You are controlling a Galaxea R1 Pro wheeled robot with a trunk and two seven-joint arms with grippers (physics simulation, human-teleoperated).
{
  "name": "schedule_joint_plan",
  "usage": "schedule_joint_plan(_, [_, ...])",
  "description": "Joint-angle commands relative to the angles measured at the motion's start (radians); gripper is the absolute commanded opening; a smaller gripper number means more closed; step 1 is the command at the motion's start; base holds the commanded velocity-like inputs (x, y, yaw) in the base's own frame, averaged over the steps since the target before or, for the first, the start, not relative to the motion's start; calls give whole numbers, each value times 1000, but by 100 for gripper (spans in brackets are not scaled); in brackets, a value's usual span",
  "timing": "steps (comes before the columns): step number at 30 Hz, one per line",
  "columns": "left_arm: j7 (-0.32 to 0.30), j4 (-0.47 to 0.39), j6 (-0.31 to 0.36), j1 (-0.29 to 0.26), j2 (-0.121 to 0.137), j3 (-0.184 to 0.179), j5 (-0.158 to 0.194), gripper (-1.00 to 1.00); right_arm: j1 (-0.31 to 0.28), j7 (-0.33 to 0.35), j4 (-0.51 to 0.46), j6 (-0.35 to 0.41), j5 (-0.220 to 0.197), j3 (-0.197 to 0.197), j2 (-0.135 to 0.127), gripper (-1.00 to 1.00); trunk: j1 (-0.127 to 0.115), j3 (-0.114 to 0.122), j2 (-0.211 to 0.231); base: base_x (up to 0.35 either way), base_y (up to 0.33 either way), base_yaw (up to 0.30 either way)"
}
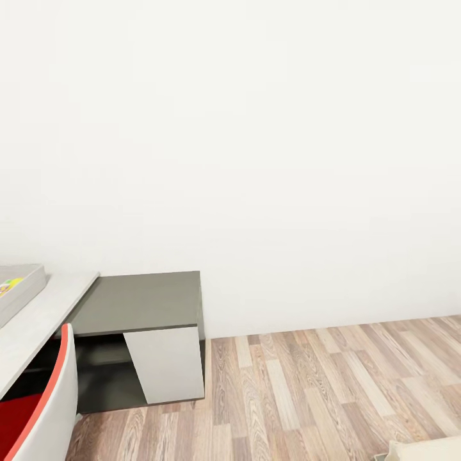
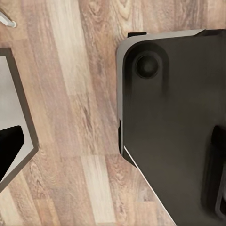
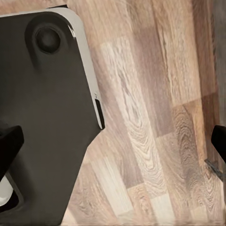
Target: Put all the toys in the child's room - the three board games (two on the bed and one on the table), the two jigsaw puzzles on the table, and the tennis ball on the table - inside the toy box on the table in the child's room.
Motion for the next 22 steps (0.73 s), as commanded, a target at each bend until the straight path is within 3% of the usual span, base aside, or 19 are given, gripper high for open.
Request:
schedule_joint_plan(1, [3,2,-4,-1,-1,1,-4,100,1,-5,1,0,-11,9,0,100,1,-2,-2,0,0,0])
schedule_joint_plan(22, [3,2,-4,-1,-2,-1,-5,100,1,-4,16,0,-12,8,3,100,1,-2,-2,0,0,0])
